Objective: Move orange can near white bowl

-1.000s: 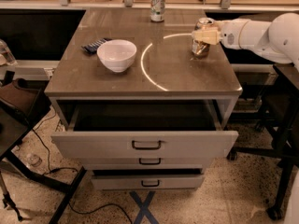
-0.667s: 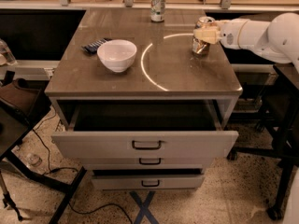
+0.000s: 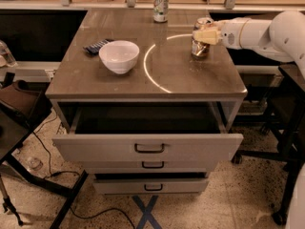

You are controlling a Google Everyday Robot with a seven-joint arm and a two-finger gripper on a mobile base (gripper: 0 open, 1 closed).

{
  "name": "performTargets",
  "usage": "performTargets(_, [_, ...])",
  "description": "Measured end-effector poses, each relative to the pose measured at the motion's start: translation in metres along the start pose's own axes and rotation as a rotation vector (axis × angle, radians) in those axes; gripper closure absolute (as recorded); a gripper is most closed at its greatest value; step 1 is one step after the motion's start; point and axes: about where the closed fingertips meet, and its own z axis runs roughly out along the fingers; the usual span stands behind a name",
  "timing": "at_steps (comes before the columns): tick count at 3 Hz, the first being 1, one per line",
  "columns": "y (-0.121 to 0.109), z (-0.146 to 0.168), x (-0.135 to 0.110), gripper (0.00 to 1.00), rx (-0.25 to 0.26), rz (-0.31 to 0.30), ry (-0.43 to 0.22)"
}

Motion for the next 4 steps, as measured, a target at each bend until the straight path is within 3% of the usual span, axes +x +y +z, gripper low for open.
performTargets(1, [0.023,0.001,-0.014,1.00,-0.022,-0.041,0.027])
performTargets(2, [0.061,-0.008,-0.024,1.00,-0.058,-0.073,0.033])
performTargets(4, [0.155,-0.025,0.007,1.00,-0.171,-0.055,0.027])
